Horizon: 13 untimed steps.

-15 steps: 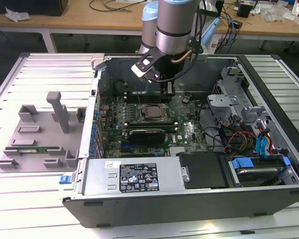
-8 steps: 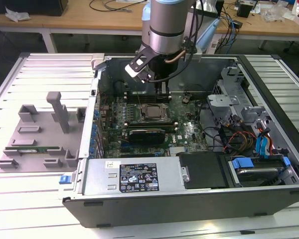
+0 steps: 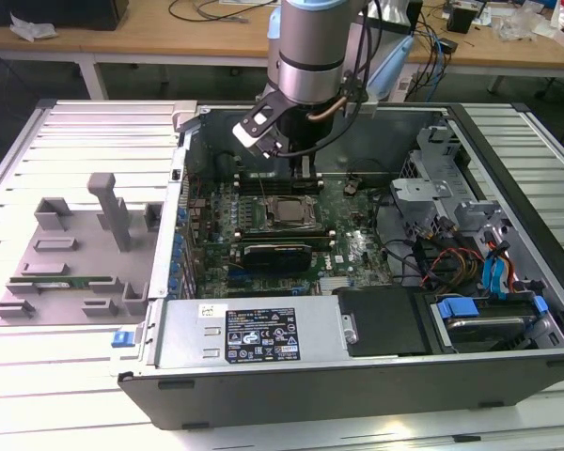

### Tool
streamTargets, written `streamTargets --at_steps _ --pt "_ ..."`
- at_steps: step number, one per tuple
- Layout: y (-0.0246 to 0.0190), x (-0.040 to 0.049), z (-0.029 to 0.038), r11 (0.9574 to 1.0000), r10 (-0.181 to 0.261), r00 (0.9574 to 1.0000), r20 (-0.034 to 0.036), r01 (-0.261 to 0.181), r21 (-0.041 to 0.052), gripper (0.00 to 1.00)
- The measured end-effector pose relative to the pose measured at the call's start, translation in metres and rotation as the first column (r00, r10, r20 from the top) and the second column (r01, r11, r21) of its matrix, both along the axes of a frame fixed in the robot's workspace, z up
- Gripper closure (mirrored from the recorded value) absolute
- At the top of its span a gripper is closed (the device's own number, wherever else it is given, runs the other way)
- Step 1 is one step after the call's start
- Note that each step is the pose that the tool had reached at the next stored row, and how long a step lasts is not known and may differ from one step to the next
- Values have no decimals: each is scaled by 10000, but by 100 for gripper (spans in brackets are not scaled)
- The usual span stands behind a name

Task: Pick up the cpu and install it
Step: 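Close the cpu cover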

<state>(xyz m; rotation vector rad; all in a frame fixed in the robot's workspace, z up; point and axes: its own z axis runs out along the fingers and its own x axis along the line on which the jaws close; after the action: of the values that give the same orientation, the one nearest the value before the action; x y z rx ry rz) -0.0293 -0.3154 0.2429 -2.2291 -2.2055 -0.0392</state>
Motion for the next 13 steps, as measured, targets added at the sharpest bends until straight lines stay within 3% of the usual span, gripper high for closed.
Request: streamTargets --at_steps 10,11,12,13 --pt "0 -21 -15 10000 8 10000 0 -8 -1 89" --pt "0 -22 -16 9995 318 9995 0 -318 0 89" --pt "0 -21 -18 9964 847 9964 0 -847 0 89" --pt "0 -21 -20 9900 1411 9900 0 -1411 -2 89"
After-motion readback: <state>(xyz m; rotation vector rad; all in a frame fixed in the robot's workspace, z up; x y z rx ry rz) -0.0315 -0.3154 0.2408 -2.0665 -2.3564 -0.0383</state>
